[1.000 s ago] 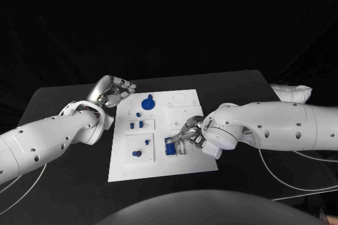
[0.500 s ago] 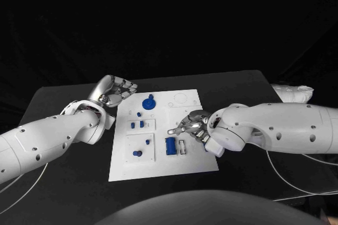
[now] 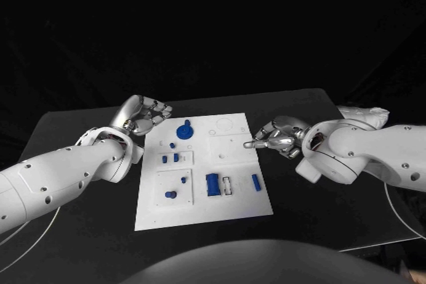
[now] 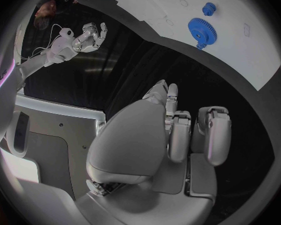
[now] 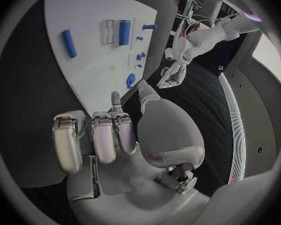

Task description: Assemble the parts on the task board

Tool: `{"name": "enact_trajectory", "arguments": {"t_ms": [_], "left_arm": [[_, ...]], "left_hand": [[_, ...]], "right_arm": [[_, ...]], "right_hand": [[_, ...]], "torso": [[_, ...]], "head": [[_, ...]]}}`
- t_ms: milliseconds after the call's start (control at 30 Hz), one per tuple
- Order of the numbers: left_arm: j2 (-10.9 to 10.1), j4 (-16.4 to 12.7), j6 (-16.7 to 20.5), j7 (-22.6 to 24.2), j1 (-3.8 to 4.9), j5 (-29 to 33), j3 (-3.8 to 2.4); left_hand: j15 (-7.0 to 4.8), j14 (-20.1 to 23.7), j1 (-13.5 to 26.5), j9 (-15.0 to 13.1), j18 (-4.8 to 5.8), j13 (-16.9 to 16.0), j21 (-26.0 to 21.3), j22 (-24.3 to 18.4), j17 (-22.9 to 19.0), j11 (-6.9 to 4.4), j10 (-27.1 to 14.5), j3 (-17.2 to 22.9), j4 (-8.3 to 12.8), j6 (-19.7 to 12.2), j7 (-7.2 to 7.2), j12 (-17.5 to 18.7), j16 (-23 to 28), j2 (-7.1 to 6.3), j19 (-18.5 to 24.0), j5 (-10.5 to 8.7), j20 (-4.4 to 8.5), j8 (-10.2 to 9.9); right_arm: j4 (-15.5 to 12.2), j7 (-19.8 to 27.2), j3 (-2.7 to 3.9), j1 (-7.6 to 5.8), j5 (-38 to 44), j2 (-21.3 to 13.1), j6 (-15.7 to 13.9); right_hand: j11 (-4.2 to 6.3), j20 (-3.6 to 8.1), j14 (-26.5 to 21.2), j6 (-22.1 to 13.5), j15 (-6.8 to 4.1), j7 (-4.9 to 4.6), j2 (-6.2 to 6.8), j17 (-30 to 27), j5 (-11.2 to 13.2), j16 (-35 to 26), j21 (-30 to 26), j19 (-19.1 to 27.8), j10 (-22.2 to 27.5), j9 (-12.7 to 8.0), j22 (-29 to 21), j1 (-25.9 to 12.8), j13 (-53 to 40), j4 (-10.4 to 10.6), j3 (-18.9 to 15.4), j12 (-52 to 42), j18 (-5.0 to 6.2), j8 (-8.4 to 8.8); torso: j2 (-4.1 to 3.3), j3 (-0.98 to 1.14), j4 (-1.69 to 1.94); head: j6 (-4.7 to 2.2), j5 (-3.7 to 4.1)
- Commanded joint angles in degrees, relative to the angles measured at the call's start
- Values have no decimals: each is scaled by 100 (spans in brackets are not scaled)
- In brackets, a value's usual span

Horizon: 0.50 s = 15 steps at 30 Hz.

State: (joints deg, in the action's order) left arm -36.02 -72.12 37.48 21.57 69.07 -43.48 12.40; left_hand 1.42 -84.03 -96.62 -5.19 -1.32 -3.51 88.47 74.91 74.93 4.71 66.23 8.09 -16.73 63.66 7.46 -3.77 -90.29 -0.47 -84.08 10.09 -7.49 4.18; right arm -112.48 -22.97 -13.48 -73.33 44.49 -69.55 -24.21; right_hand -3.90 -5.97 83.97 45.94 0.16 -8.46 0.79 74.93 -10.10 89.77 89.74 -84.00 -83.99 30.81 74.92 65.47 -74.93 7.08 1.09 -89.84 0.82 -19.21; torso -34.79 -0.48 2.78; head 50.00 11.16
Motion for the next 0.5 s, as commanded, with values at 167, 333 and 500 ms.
{"name": "enact_trajectory", "arguments": {"t_ms": [167, 333, 500], "left_arm": [[68, 33, -84, 31, 3, -16, -3], [70, 42, -97, 30, 1, -16, -2], [63, 37, -103, 32, -2, -16, -2]], "left_hand": [[-24, -597, 35, -9, 90, 2, -5, 1454, 1507, 11, 12, 43, -5, 40, -2, 20, 29, 12, -472, -24, 25, -16], [-24, -597, 35, -9, 90, 2, -5, 1454, 1507, 11, 12, 43, -5, 40, -2, 20, 29, 12, -472, -24, 25, -16], [-24, -597, 35, -9, 90, 2, -5, 1454, 1507, 11, 12, 43, -5, 40, -2, 20, 29, 12, -472, -24, 25, -16]], "right_arm": [[-156, -1003, -9, 165, 1035, -372, 854], [-186, -1267, -9, 300, 1218, -392, 958], [-117, -1386, -9, 425, 1283, -288, 1023]], "right_hand": [[-89, -97, 603, 266, 87, -42, 138, 1507, 163, 23, 26, -600, -601, -464, 1508, 19, -1507, -13, 69, -16, -82, 467], [-60, -96, 603, 475, 70, -4, 145, 1507, 222, 23, 26, -600, -601, -517, 1508, 44, -1507, -21, 105, -16, -82, 491], [-17, -74, 603, 626, 36, 47, 136, 1507, 244, 23, 26, -600, -601, -469, 1508, 68, -1507, -37, 137, -16, -82, 420]], "torso": [[7, 11, -13], [1, 7, -11], [2, 1, -14]], "head": [[0, 145], [0, 197], [0, 208]]}}
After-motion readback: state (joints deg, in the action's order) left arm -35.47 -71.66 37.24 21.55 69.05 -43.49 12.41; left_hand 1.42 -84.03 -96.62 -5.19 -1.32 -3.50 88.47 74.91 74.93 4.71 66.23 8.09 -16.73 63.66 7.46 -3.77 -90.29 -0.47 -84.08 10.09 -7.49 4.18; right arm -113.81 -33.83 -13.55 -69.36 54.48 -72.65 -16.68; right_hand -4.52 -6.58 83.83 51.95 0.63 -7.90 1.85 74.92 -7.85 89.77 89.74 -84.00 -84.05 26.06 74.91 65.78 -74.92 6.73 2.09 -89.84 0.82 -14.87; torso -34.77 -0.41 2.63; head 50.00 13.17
